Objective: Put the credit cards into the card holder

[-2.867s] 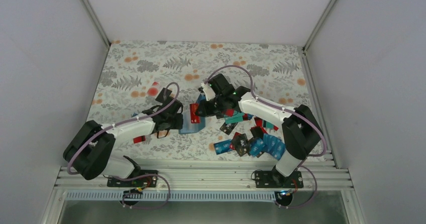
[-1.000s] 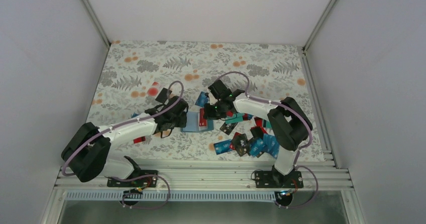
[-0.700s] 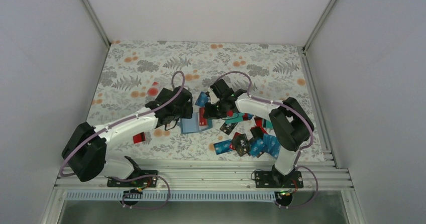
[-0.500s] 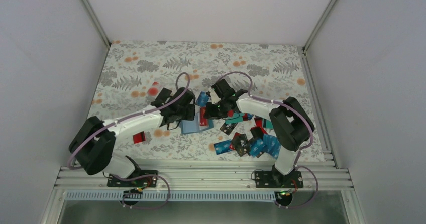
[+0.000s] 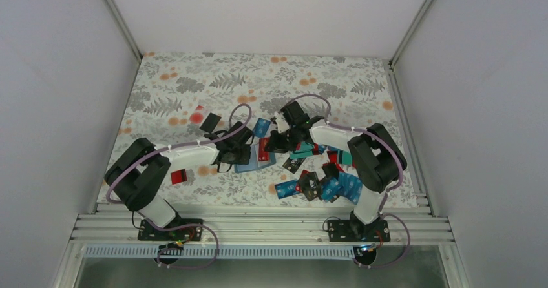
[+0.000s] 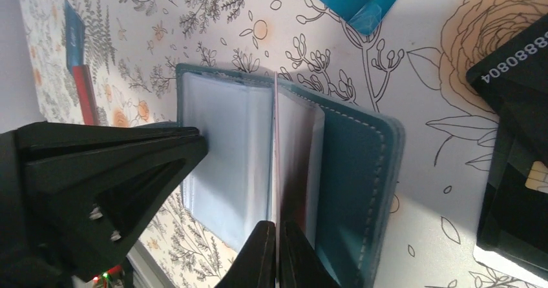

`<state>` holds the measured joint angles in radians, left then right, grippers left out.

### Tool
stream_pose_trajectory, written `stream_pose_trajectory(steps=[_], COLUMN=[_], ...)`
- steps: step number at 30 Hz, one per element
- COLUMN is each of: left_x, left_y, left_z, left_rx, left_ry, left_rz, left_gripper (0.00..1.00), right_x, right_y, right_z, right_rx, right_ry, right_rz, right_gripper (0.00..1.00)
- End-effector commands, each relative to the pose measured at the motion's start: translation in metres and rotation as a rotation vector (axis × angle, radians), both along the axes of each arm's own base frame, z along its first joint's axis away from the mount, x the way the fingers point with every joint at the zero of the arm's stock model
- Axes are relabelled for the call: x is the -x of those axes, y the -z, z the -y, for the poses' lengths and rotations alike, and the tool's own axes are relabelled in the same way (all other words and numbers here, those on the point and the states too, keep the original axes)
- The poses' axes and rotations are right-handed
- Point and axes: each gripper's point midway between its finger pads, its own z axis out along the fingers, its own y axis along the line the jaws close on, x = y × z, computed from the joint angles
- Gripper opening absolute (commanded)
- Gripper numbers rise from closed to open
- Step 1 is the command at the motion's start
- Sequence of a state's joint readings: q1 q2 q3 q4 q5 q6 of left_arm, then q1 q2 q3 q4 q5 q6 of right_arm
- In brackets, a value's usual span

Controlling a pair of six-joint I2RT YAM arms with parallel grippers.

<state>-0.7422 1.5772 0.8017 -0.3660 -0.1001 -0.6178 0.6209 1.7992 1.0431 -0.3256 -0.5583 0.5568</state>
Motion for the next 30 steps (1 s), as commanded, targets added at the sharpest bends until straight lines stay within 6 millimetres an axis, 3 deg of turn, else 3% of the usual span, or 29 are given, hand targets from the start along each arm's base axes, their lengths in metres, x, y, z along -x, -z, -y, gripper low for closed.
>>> stream_pose_trajectory(steps=[1, 12, 22, 30], left_x=[0.002, 0.005, 0.006, 0.013], left_y=[0.013, 0.016, -0.014, 0.012], left_z=[-0.001, -0.013, -0.019, -0.025], left_rx=[-0.012, -0.040, -0.020, -0.064], left_ry=[-0.003, -0.042, -0.070, -0.071], left_rz=[-0.009, -0.011, 0.039, -0.015], left_gripper=[0.02, 0.02, 0.02, 0.02], right_x=[-0.001, 0.003, 0.001, 0.003], right_y=[-0.008, 0.000, 0.011, 0.018], right_z=[-0.003, -0.012, -0.013, -0.012], right_rx=[-0.072, -0.137, -0.123, -0.119], right_ry=[-0.015, -0.050, -0.046, -0.047], right_rz=[-0.011, -0.073, -0.088, -0.103], right_gripper=[0.04, 0.04, 0.04, 0.04])
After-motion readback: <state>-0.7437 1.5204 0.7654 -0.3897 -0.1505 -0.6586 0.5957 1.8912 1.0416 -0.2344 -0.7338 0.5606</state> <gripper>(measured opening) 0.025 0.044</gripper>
